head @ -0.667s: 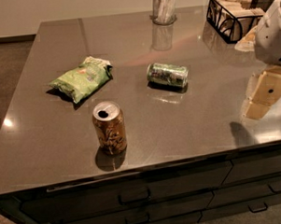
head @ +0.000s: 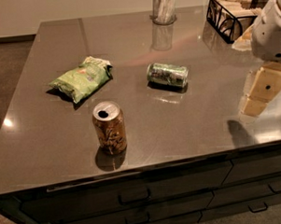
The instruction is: Move green can near orange can
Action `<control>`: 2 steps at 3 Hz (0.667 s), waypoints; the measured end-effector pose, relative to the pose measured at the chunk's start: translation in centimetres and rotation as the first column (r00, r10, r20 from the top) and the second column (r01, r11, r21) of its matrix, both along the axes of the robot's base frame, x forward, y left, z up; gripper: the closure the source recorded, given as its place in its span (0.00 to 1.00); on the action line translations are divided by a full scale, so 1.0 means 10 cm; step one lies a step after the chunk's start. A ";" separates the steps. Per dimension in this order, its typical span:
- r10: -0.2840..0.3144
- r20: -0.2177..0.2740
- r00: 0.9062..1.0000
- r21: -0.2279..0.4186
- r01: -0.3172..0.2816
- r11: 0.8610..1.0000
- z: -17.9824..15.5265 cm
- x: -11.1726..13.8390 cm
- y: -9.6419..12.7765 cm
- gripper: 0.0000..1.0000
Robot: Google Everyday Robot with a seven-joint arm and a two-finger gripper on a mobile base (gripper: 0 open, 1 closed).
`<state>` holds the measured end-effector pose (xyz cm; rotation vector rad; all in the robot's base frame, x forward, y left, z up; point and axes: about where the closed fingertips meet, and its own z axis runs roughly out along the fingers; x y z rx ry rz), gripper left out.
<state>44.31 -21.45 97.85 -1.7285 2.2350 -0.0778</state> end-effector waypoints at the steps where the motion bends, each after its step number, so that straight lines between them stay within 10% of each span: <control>1: 0.001 -0.011 1.000 0.023 -0.001 1.000 -0.10 0.34 0.06 0.00; 2: 0.004 -0.012 1.000 0.062 -0.003 0.998 -0.25 0.76 0.18 0.00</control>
Offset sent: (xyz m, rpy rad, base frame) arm 0.1268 0.0313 -0.0446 0.1088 0.0290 0.0059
